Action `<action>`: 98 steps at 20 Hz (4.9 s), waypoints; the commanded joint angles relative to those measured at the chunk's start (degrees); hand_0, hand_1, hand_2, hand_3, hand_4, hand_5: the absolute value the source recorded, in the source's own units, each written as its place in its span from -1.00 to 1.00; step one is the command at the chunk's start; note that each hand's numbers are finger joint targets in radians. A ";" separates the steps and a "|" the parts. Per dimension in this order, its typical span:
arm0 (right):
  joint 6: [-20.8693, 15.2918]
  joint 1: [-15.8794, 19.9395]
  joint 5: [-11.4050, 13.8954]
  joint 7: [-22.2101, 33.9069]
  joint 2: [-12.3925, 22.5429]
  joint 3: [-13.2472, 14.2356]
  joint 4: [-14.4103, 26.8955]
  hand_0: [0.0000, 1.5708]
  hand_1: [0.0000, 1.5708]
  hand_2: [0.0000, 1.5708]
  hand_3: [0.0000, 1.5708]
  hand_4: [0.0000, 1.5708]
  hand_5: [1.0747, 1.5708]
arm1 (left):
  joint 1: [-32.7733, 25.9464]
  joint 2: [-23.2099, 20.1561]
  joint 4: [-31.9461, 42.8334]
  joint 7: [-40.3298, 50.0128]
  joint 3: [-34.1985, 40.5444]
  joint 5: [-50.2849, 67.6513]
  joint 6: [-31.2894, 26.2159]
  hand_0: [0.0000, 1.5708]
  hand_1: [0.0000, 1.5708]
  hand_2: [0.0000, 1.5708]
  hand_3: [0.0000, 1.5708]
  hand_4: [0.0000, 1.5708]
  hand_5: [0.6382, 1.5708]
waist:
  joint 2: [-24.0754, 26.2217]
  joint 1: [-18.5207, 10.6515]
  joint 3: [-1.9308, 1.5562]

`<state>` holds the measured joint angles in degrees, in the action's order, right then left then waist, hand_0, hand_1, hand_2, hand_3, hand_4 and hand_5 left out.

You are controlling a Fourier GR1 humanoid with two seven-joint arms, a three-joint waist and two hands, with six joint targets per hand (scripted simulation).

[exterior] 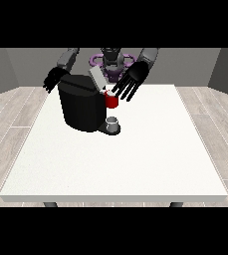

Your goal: Insert the coffee pod into the coffee machine and close the lid

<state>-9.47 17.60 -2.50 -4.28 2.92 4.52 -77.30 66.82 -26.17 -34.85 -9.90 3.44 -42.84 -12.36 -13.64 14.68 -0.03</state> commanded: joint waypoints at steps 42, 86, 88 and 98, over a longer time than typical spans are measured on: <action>10.48 -7.07 -3.86 7.36 8.13 0.09 -8.07 -1.00 -1.00 -1.00 -1.00 -1.00 1.00 | -40.96 22.79 -14.15 -3.05 16.50 33.25 -6.90 -1.00 -1.00 -1.00 -1.00 -1.00 1.00 | 27.82 -20.42 0.03; 13.79 19.04 2.41 0.92 6.92 1.32 16.29 -1.00 -1.00 -1.00 -1.00 -1.00 1.00 | -53.35 19.47 -43.25 3.90 7.91 44.52 -1.26 -1.00 -1.00 -1.00 -1.00 -1.00 1.00 | 9.19 -21.73 0.03; 13.99 19.95 3.31 1.69 6.50 0.29 17.39 -1.00 -1.00 -1.00 -1.00 -1.00 1.00 | -50.78 20.23 -44.75 7.45 7.12 44.42 0.60 -1.00 -1.00 -1.00 -1.00 -1.00 1.00 | 9.28 -21.99 0.03; 11.26 24.45 5.30 1.15 3.98 -0.58 18.92 -1.00 -1.00 -1.00 -1.00 -0.90 1.00 | -50.29 19.18 -42.64 6.74 7.91 45.59 1.50 -1.00 -1.00 -1.00 -1.00 -0.76 1.00 | 9.03 -21.82 0.04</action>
<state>2.60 39.78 1.99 -4.16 8.14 4.67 -59.46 15.43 -6.42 -78.69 -3.66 10.62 2.03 -11.56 -4.19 -7.46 0.08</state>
